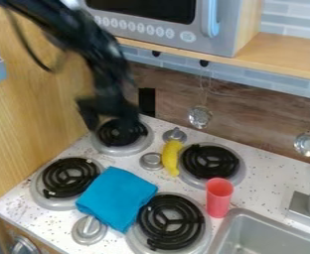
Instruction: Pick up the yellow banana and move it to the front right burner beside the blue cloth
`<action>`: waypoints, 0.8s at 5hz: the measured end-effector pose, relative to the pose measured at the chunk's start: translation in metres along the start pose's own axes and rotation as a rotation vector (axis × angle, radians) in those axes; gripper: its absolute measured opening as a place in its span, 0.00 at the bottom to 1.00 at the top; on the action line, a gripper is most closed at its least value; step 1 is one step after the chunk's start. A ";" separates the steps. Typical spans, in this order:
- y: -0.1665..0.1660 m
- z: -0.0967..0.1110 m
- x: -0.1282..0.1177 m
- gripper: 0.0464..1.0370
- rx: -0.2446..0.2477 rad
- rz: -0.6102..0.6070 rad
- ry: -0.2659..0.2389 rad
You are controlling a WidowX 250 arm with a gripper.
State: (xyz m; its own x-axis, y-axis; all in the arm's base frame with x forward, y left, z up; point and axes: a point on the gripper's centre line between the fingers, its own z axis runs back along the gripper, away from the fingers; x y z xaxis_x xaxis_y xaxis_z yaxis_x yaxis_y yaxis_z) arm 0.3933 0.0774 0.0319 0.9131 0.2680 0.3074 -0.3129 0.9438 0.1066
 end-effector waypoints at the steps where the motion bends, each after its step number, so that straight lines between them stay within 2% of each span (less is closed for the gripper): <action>1: -0.064 -0.053 0.015 0.96 0.034 -0.071 0.048; 2: -0.085 -0.087 0.065 0.96 0.001 -0.032 -0.042; 4: -0.082 -0.094 0.062 0.96 0.005 -0.018 -0.023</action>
State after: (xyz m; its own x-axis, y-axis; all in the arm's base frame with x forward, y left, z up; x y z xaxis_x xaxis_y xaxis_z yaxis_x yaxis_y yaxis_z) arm 0.4998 0.0352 -0.0467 0.9122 0.2464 0.3275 -0.2980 0.9473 0.1172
